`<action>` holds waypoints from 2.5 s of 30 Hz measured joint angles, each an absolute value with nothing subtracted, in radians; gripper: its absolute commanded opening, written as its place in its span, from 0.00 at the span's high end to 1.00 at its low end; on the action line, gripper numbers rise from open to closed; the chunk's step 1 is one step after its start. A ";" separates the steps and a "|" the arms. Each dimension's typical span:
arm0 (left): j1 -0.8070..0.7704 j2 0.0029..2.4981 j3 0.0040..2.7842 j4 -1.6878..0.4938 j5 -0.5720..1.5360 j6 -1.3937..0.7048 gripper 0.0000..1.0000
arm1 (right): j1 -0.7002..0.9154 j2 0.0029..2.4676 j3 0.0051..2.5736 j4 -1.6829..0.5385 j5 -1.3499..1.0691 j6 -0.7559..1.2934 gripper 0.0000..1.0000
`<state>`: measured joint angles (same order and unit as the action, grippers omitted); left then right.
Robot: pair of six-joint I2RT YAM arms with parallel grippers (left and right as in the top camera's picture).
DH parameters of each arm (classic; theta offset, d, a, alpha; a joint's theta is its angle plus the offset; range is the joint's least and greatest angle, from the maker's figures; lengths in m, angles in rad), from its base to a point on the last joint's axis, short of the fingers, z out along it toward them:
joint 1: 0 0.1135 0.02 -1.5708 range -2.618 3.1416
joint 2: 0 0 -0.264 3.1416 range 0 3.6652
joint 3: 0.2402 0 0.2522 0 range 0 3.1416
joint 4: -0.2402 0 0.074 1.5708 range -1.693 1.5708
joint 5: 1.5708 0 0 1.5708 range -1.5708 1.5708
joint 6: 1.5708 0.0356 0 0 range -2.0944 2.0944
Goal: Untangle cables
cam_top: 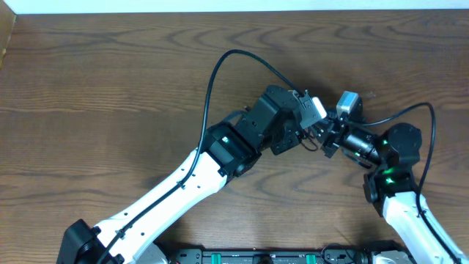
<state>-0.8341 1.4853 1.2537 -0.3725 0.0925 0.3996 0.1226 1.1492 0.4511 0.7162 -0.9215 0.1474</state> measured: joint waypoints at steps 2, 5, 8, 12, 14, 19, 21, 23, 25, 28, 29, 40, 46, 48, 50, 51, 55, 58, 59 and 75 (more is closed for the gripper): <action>-0.834 1.486 1.247 -0.389 0.084 0.398 0.93 | 0.121 1.172 0.452 0.715 -0.899 0.146 0.19; -0.834 1.486 1.236 -0.402 0.072 0.399 0.93 | 0.110 1.198 0.451 0.717 -0.835 0.142 0.01; -0.835 1.485 1.235 -0.400 0.050 0.399 0.93 | 0.107 1.205 0.451 0.744 -0.807 0.133 0.01; -0.842 1.483 1.235 -0.393 0.030 0.399 0.93 | 0.099 1.205 0.451 0.750 -0.814 0.132 0.01; -0.853 1.483 1.235 -0.392 0.009 0.400 0.93 | 0.085 1.205 0.451 0.751 -0.837 0.133 0.01; -0.904 1.483 1.235 -0.374 -0.116 0.401 0.92 | 0.014 1.205 0.452 0.754 -0.962 0.148 0.01; -0.915 1.483 1.236 -0.360 -0.181 0.404 0.93 | -0.021 1.205 0.452 0.752 -1.047 0.157 0.01; -0.916 1.483 1.240 -0.347 -0.253 0.404 0.93 | -0.050 1.205 0.451 0.752 -1.127 0.165 0.01; -0.910 1.483 1.242 -0.345 -0.302 0.404 0.93 | -0.076 1.205 0.451 0.752 -1.182 0.169 0.01; -0.888 1.483 1.242 -0.345 -0.345 0.402 0.93 | -0.118 1.205 0.451 0.752 -1.254 0.176 0.01; -0.880 1.483 1.242 -0.344 -0.353 0.399 0.93 | -0.124 1.205 0.451 0.752 -1.267 0.176 0.01; -0.853 1.483 1.243 -0.446 -0.232 0.461 0.92 | -0.144 1.205 0.451 0.829 -1.255 0.179 0.01; -0.854 1.484 1.243 -0.533 -0.065 0.529 0.93 | -0.148 1.205 0.451 0.841 -1.132 0.166 0.01; -0.854 1.484 1.243 -0.540 -0.010 0.549 0.92 | -0.148 1.205 0.451 0.836 -1.113 0.159 0.01; -0.854 1.483 1.243 -0.540 0.052 0.577 0.93 | -0.148 1.205 0.451 0.820 -1.102 0.147 0.01; -0.854 1.481 1.243 -0.540 0.091 0.594 0.92 | -0.148 1.205 0.451 0.810 -1.102 0.140 0.01; -0.854 1.455 1.243 -0.541 0.194 0.643 0.92 | -0.148 1.206 0.451 0.796 -1.161 0.093 0.02; -0.849 1.413 1.243 -0.540 0.249 0.661 0.93 | -0.148 1.206 0.451 0.797 -1.234 0.049 0.05; -0.844 1.402 1.243 -0.540 0.269 0.663 0.93 | -0.148 1.206 0.451 0.798 -1.248 0.039 0.09; -0.537 1.277 1.245 -0.575 0.907 0.678 0.93 | -0.148 1.208 0.451 1.175 -1.419 0.118 0.20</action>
